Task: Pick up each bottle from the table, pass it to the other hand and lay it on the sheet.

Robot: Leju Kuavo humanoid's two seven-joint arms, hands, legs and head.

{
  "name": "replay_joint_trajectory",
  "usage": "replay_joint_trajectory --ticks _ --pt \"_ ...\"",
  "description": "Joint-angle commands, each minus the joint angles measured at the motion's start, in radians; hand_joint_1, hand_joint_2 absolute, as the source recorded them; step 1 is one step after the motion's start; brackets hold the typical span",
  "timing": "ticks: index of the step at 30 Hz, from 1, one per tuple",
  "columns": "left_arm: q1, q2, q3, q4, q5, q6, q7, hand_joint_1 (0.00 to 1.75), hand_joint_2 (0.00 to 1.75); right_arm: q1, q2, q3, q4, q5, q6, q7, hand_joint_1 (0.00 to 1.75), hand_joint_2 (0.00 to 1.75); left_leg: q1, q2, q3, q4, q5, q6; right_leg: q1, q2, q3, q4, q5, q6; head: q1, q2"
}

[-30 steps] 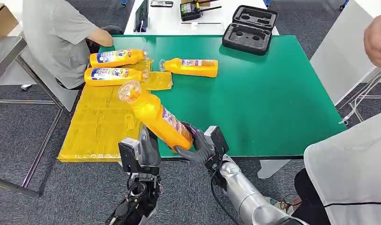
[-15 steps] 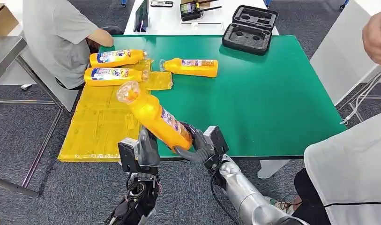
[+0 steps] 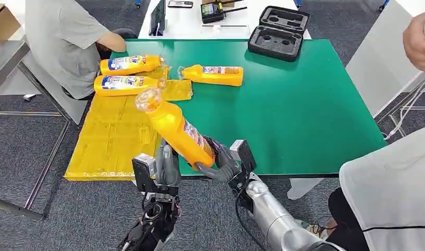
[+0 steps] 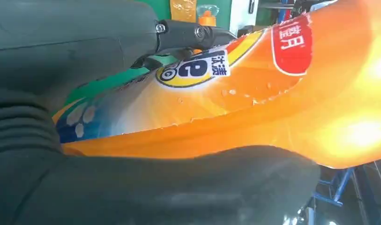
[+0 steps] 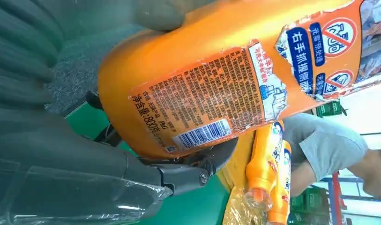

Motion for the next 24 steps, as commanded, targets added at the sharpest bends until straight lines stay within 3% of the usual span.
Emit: replay_joint_trajectory --ticks 1,10,11,12,13,15,16,24 --pt "-0.012 -0.034 -0.039 0.043 -0.014 0.024 0.003 0.0 0.0 -0.038 -0.011 -0.025 0.045 -0.013 0.028 0.01 1.75 1.75 0.001 -0.001 0.002 0.0 -0.001 -0.001 0.001 -0.001 0.002 0.0 -0.001 -0.001 0.0 0.0" --pt "-0.008 -0.034 -0.039 0.028 -0.017 0.036 0.003 0.0 0.0 -0.043 -0.012 -0.022 0.05 -0.005 0.017 0.013 1.75 1.75 0.001 -0.001 0.003 0.001 -0.002 -0.002 0.001 -0.001 0.003 0.0 -0.002 -0.002 0.0 0.0" --pt "-0.009 -0.034 -0.039 0.03 -0.015 0.034 0.003 0.0 1.75 -0.043 -0.011 -0.022 0.051 -0.006 0.022 0.013 1.75 1.75 0.001 -0.001 0.002 0.0 -0.001 -0.001 0.001 -0.001 0.002 0.0 -0.001 -0.001 0.0 0.0" --pt "-0.013 -0.034 -0.038 0.035 -0.007 0.03 0.003 0.0 1.75 -0.044 -0.011 -0.021 0.052 -0.004 0.021 0.012 1.75 1.75 0.001 -0.001 0.003 0.001 -0.002 -0.002 0.001 -0.001 0.004 0.0 -0.002 -0.002 0.0 0.0" --pt "-0.019 -0.034 -0.039 0.046 0.007 0.024 0.003 0.0 0.0 -0.045 -0.01 -0.02 0.054 -0.003 0.022 0.011 1.75 1.75 0.001 0.0 0.002 0.001 -0.001 -0.001 0.001 -0.001 0.003 0.0 -0.001 -0.001 0.0 0.0" --pt "-0.024 -0.034 -0.043 0.038 -0.013 0.032 0.003 0.0 0.0 -0.048 -0.009 -0.02 0.06 -0.002 0.021 0.01 1.75 1.75 0.002 0.0 0.004 0.001 -0.002 -0.002 0.002 -0.001 0.004 0.0 -0.002 -0.002 0.0 0.0" --pt "-0.025 -0.034 -0.044 0.044 -0.014 0.033 0.003 0.0 1.75 -0.05 -0.009 -0.021 0.061 -0.003 0.023 0.011 1.75 1.75 0.001 -0.001 0.002 0.001 -0.002 -0.002 0.001 -0.001 0.003 0.0 -0.002 -0.002 0.0 0.0" --pt "-0.039 -0.034 -0.052 0.084 0.013 0.014 0.003 0.0 1.75 -0.059 -0.015 -0.023 0.075 -0.003 0.023 0.008 1.75 1.75 0.001 -0.001 0.002 0.0 -0.001 -0.001 0.001 -0.001 0.002 0.0 -0.001 -0.001 0.0 0.0"
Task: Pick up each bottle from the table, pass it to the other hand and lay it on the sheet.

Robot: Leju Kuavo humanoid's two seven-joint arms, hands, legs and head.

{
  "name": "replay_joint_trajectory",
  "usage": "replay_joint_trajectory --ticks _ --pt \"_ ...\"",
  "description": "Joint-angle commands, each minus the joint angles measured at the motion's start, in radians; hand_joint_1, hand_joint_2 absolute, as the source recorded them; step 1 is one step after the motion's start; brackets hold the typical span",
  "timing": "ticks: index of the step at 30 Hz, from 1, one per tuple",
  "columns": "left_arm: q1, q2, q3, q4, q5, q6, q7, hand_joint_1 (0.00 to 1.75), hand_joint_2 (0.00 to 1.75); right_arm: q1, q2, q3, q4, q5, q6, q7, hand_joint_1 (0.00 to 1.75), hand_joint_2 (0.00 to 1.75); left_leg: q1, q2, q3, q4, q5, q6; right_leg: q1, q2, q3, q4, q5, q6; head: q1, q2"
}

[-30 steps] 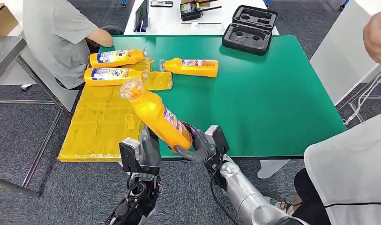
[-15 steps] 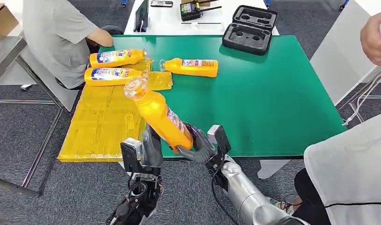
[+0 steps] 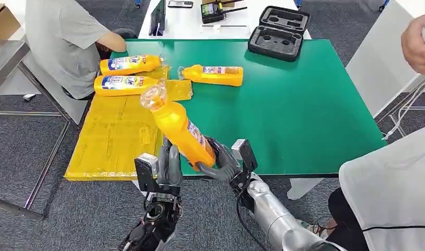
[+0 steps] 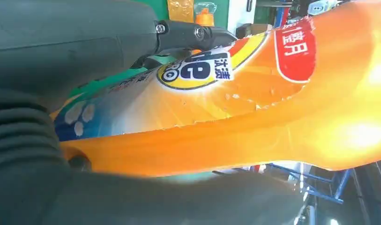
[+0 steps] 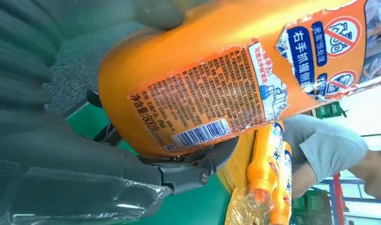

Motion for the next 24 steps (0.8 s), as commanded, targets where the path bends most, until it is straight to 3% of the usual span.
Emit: replay_joint_trajectory --ticks 1,22,23,24 --pt "-0.033 -0.033 -0.029 0.084 0.009 -0.008 0.003 0.0 1.75 -0.058 -0.013 -0.014 0.069 0.006 0.004 0.003 1.75 1.75 0.001 -0.001 0.003 0.001 -0.002 -0.002 0.001 -0.001 0.003 0.0 -0.002 -0.002 0.0 0.0" --pt "-0.053 -0.033 -0.017 0.099 0.037 -0.009 0.003 0.0 1.75 -0.082 -0.001 0.027 0.093 0.042 0.0 0.005 1.75 1.75 0.001 0.0 0.001 0.001 -0.001 -0.001 0.001 0.0 0.001 0.0 -0.001 -0.001 0.0 0.0" --pt "-0.053 -0.033 -0.015 0.099 0.038 -0.011 0.003 0.0 0.0 -0.083 -0.001 0.03 0.093 0.045 -0.002 0.004 1.75 1.75 0.001 0.0 0.003 0.001 -0.002 -0.002 0.001 0.0 0.003 0.001 -0.001 -0.002 0.0 0.0" --pt "-0.053 -0.033 -0.007 0.092 0.033 -0.014 0.003 0.0 0.0 -0.086 0.001 0.034 0.095 0.049 -0.002 0.001 1.75 1.75 0.001 0.0 0.002 0.001 -0.001 -0.002 0.001 0.0 0.002 0.0 -0.001 -0.002 0.0 0.0"
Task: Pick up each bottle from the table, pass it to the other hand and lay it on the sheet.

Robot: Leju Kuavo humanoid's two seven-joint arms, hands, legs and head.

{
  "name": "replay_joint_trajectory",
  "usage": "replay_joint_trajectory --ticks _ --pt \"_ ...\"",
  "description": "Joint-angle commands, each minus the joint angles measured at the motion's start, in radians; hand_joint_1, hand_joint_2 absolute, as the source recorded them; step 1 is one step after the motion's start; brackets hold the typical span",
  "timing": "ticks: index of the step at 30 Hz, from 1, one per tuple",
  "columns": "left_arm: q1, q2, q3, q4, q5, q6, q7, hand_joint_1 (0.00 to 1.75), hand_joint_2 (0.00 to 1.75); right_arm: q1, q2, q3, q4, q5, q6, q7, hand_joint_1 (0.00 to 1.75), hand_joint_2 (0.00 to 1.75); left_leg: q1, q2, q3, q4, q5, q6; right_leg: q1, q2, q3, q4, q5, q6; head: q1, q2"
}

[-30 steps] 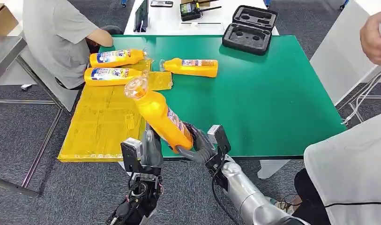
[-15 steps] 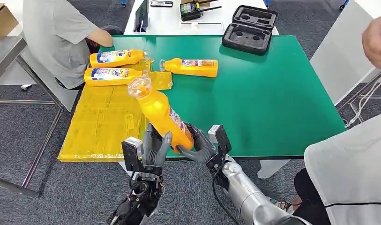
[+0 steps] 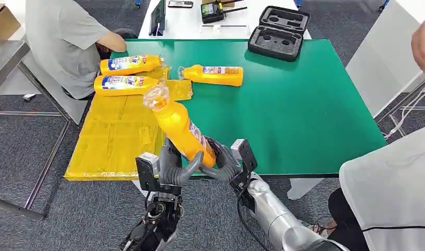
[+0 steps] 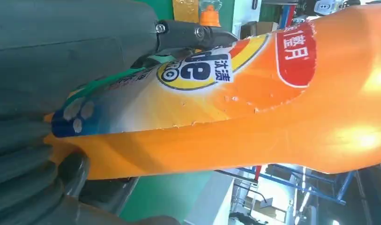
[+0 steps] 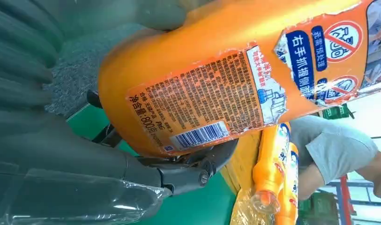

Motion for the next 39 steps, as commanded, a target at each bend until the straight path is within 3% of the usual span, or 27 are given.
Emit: replay_joint_trajectory --ticks 1,3,4,6,7,39 --pt "-0.044 -0.031 0.012 0.071 0.013 -0.023 0.003 0.0 0.0 -0.074 0.003 0.042 0.068 0.028 -0.008 -0.001 1.75 1.75 0.0 0.0 0.001 0.0 -0.001 -0.001 0.0 0.0 0.001 0.0 -0.001 -0.001 0.0 0.0" --pt "-0.045 -0.031 0.026 0.057 0.007 -0.033 0.003 0.0 0.0 -0.078 0.003 0.046 0.068 0.031 -0.009 -0.001 1.75 1.75 0.0 0.0 0.001 0.001 -0.001 -0.001 0.0 0.0 0.001 0.0 -0.001 -0.001 0.0 0.0" --pt "-0.043 -0.031 0.033 0.049 -0.004 -0.031 0.003 0.0 1.75 -0.078 0.002 0.048 0.069 0.032 -0.01 -0.001 1.75 1.75 0.001 0.001 0.002 0.002 -0.002 -0.002 0.001 0.001 0.002 0.001 -0.001 -0.002 0.0 0.0" --pt "-0.042 -0.031 0.044 0.056 0.002 -0.048 0.003 0.0 1.75 -0.073 -0.004 0.05 0.069 0.034 -0.009 -0.004 1.75 1.75 0.001 0.0 0.001 0.001 -0.001 -0.001 0.001 0.0 0.001 0.0 -0.001 -0.001 0.0 0.0" --pt "-0.037 -0.031 0.052 0.05 0.0 -0.051 0.003 0.0 0.0 -0.071 -0.007 0.053 0.069 0.034 -0.007 -0.005 1.75 1.75 0.001 0.0 0.002 0.001 -0.002 -0.002 0.001 0.0 0.002 0.001 -0.001 -0.002 0.0 0.0" --pt "-0.026 -0.031 0.076 0.021 -0.029 -0.021 0.003 0.0 0.0 -0.057 0.0 0.076 0.063 0.037 0.003 -0.005 1.75 1.75 0.001 0.0 0.003 0.001 -0.002 -0.002 0.002 0.0 0.003 0.0 -0.001 -0.002 0.0 0.0"
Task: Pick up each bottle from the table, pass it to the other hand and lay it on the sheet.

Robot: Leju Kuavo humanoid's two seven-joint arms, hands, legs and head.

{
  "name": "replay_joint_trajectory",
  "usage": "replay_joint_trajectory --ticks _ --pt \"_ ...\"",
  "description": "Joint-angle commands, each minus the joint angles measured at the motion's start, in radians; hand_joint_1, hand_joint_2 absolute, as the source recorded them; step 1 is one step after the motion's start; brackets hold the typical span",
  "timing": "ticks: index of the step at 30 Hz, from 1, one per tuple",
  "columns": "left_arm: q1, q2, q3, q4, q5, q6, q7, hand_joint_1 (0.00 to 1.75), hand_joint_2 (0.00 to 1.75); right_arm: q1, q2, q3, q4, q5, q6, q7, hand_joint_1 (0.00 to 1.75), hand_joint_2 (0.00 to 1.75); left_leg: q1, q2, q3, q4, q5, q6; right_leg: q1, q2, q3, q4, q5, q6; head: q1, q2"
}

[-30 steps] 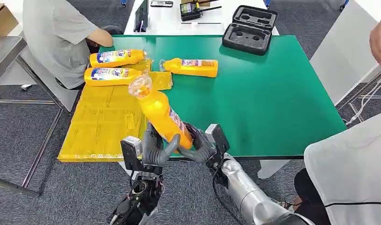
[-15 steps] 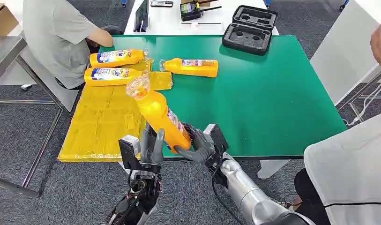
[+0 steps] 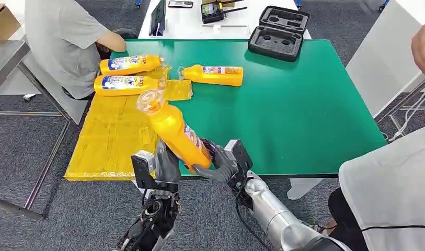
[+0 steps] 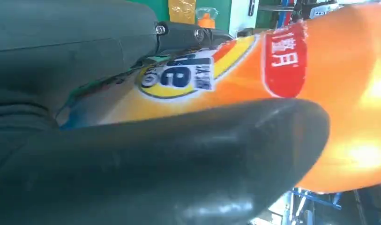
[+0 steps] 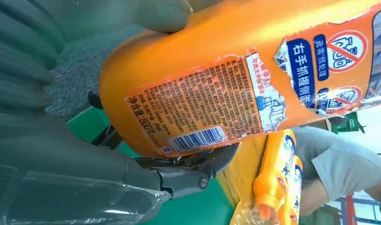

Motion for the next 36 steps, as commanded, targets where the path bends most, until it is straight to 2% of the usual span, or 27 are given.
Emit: replay_joint_trajectory --ticks 1,7,8,18,19,29,36 --pt "-0.021 -0.028 0.021 0.024 -0.001 0.0 0.003 0.0 0.0 -0.041 -0.004 0.033 0.048 0.002 0.004 0.001 1.75 1.75 0.001 0.0 0.002 0.001 -0.002 -0.002 0.001 -0.001 0.003 0.0 -0.001 -0.002 0.0 0.0" --pt "-0.021 -0.028 0.02 0.018 -0.012 0.0 0.003 0.0 0.0 -0.04 -0.001 0.035 0.05 0.0 0.01 0.001 1.75 1.75 0.001 0.0 0.003 0.001 -0.002 -0.002 0.001 0.0 0.003 0.0 -0.001 -0.002 0.0 0.0" --pt "-0.018 -0.028 0.021 0.015 -0.013 -0.002 0.003 0.0 1.75 -0.039 0.001 0.035 0.049 0.0 0.011 0.001 1.75 1.75 0.001 0.0 0.002 0.001 -0.001 -0.002 0.001 0.0 0.002 0.0 -0.001 -0.002 0.0 0.0" --pt "-0.016 -0.028 0.001 0.004 -0.033 0.018 0.003 0.0 1.75 -0.035 0.003 0.029 0.045 -0.011 0.008 0.008 1.75 1.75 0.001 0.0 0.002 0.0 -0.001 -0.001 0.001 0.0 0.002 0.0 -0.001 -0.001 0.0 0.0" --pt "-0.013 -0.028 -0.007 -0.001 -0.039 0.026 0.003 0.0 0.0 -0.038 0.001 0.026 0.046 -0.006 -0.024 0.015 1.75 1.75 0.002 0.0 0.003 0.001 -0.002 -0.002 0.002 0.0 0.004 0.0 -0.002 -0.002 0.0 0.0" --pt "0.013 -0.028 0.003 -0.024 -0.056 0.02 0.003 0.0 0.0 -0.032 -0.001 0.025 0.049 -0.004 -0.038 0.018 1.75 1.75 0.001 0.0 0.003 0.0 -0.002 -0.002 0.001 0.0 0.003 0.0 -0.001 -0.002 0.0 0.0" --pt "-0.01 -0.028 -0.007 -0.005 -0.033 0.026 0.003 0.0 0.0 -0.044 0.007 0.018 0.054 -0.015 -0.021 0.034 1.75 1.75 0.001 0.0 0.003 0.001 -0.002 -0.002 0.001 0.0 0.003 0.0 -0.001 -0.002 0.0 0.0"
